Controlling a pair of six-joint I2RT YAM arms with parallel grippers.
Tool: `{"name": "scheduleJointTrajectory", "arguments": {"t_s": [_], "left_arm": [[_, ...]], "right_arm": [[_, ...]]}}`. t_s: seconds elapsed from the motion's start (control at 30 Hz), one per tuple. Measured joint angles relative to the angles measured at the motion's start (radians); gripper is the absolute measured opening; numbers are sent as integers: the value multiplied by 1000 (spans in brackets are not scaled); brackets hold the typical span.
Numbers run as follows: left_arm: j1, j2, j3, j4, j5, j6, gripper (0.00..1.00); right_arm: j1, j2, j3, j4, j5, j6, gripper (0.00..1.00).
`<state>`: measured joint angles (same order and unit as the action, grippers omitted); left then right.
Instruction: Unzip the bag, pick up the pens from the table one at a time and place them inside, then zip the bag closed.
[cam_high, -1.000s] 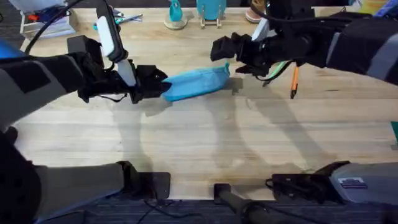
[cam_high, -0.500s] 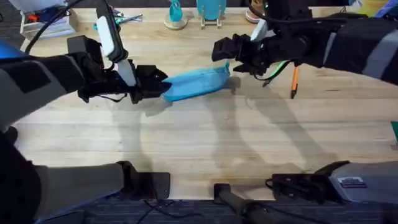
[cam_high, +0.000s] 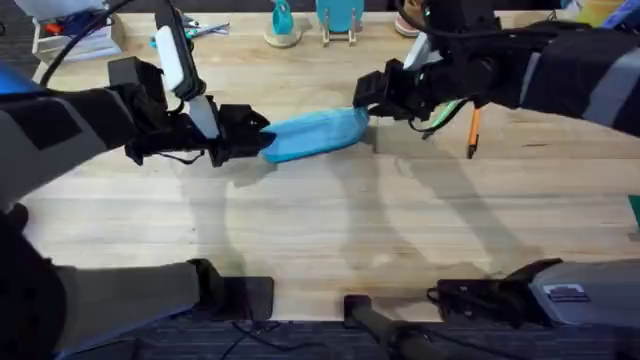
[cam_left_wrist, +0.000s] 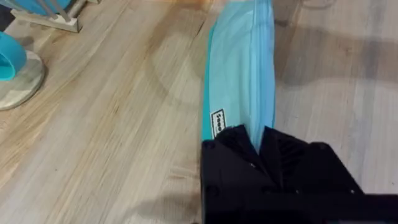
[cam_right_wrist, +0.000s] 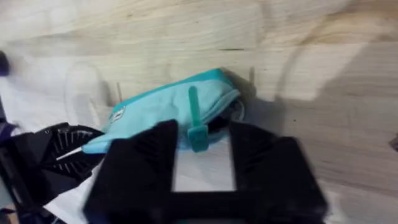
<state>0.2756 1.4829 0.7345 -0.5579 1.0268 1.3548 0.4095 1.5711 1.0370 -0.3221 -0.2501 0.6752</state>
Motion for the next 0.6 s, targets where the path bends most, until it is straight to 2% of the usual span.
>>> {"name": "scheduleJointTrajectory", "arguments": {"t_s": [0.07, 0.13, 0.6], "left_arm": [[0, 0, 0, 0, 0, 0, 42], [0, 0, 0, 0, 0, 0, 42], [0, 0, 0, 1, 0, 0, 42]], "right_arm": [[0, 0, 0, 2, 0, 0, 103], [0, 0, 0, 1, 2, 1, 41], [0, 0, 0, 40, -9, -4, 32]]}}
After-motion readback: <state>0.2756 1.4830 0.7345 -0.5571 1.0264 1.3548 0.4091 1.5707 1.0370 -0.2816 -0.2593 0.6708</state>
